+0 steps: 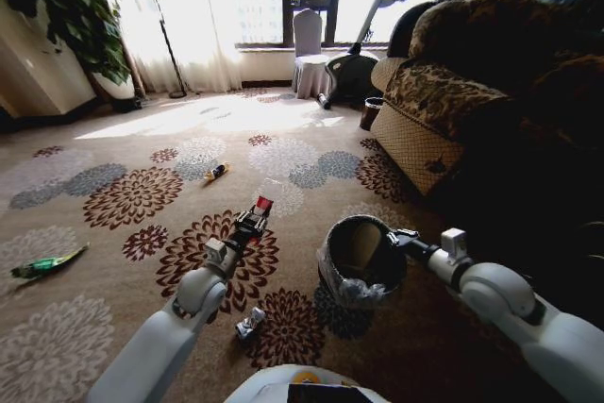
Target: Pick up the trash from the ground and place it into the trash bin.
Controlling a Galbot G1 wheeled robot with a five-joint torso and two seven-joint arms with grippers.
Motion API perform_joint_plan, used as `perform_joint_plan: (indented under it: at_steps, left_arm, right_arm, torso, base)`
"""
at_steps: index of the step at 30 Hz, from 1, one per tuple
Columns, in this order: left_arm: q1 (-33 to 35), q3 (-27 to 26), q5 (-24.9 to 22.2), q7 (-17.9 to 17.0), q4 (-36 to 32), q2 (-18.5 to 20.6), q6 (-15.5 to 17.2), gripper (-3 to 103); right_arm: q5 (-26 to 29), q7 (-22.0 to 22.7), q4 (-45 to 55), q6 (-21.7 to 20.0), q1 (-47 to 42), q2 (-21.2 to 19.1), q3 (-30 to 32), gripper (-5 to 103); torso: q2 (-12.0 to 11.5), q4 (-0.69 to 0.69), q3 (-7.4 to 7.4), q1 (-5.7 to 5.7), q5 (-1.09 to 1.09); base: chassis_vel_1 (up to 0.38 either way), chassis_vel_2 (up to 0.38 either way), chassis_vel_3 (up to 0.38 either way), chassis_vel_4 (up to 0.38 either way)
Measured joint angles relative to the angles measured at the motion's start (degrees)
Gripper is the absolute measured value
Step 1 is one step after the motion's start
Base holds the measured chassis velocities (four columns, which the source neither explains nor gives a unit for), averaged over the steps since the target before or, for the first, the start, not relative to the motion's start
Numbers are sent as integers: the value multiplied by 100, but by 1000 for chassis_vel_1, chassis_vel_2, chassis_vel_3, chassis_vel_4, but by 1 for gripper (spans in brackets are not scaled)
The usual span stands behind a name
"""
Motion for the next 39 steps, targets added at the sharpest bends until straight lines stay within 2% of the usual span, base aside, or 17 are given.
perform_joint_plan:
  at_steps: [4, 6, 7, 10, 11, 12, 13, 14, 15, 18, 20, 22, 25, 27, 30, 37, 39]
  left_arm:
    - [-209, 149, 19, 56, -239, 112, 62, 30]
    - [-253, 184, 6, 58, -274, 190, 126, 30]
    - [-253, 184, 6, 58, -274, 190, 126, 30]
    - [-187, 117, -13, 57, -199, 300, 109, 30]
    - [-187, 117, -13, 57, -199, 300, 109, 30]
    - [-175, 95, -25, 54, -167, 320, 101, 30]
    - [-173, 73, -53, 48, -91, 350, 90, 30]
    - [-189, 70, -75, 43, -43, 367, 90, 30]
    - [-189, 70, -75, 43, -43, 367, 90, 30]
    - [-384, 134, -180, 33, 60, 439, 105, 30]
    - [-473, 163, -222, 33, 71, 470, 121, 30]
    - [-666, 219, -336, 46, 58, 560, 147, 30]
    - [-776, 243, -419, 97, -14, 642, 160, 30]
    - [-881, 281, -511, 197, -130, 783, 138, 30]
    - [-1006, 397, -612, 294, -214, 869, 90, 30]
    - [-1365, 942, -639, 558, -47, 805, -25, 30]
    - [-1470, 1149, -554, 689, 188, 739, -171, 30]
  right_arm:
    - [170, -29, -385, 34, 765, 29, -620, 2]
    - [235, -211, -844, 222, 1560, 83, -1335, 2]
    - [235, -211, -844, 222, 1560, 83, -1335, 2]
    - [297, -740, -1665, 482, 3033, 190, -2522, 2]
    - [297, -740, -1665, 482, 3033, 190, -2522, 2]
    - [302, -887, -1893, 551, 3450, 271, -2904, 2]
    - [293, -1106, -2239, 641, 4084, 507, -3542, 2]
    - [264, -1194, -2409, 678, 4395, 685, -3856, 2]
    - [264, -1194, -2409, 678, 4395, 685, -3856, 2]
    - [133, -1110, -2699, 581, 4963, 1257, -4318, 2]
    - [99, -1044, -2746, 485, 5034, 1398, -4405, 2]
    - [31, -956, -2852, 197, 5139, 1623, -4569, 2]
    - [25, -921, -2922, -72, 5231, 1728, -4662, 2]
    - [36, -909, -2976, -296, 5334, 1802, -4810, 2]
    - [119, -825, -2959, -594, 5479, 1889, -4937, 2]
    - [425, -567, -2914, -1143, 5996, 2245, -5346, 2]
    - [628, -486, -2907, -1400, 6178, 2383, -5401, 2]
  torso:
    - [0, -1, 0, 0, 3]
    - [0, 0, 0, 0, 2]
    - [0, 0, 0, 0, 2]
    - [0, 0, 0, 0, -4]
    - [0, 0, 0, 0, -4]
    - [0, 1, 0, 0, -9]
    - [0, 2, 0, 0, -2]
    - [-1, 4, 1, 0, 6]
    - [-1, 4, 1, 0, 6]
    - [-1, 6, 0, 0, -7]
    - [-1, 5, -1, 0, -6]
    - [-2, 4, 1, 0, 4]
    - [-1, 1, 0, 0, -3]
    - [-2, 0, 0, 0, 3]
    - [-1, -1, 0, 0, 0]
    - [-1, 2, 0, 0, -2]
    - [-1, 2, 0, 0, 0]
  base:
    - [0, 0, 0, 0]
    - [0, 0, 0, 0]
    - [0, 0, 0, 0]
    - [0, 0, 0, 0]
    - [0, 0, 0, 0]
    - [0, 0, 0, 0]
    - [0, 0, 0, 0]
    - [0, 0, 0, 0]
    - [0, 0, 0, 0]
    - [0, 0, 0, 0]
    - [0, 0, 0, 0]
    - [0, 0, 0, 0]
    - [0, 0, 0, 0]
    - [0, 0, 0, 0]
    - [0, 0, 0, 0]
    - [0, 0, 0, 0]
    - [0, 0, 0, 0]
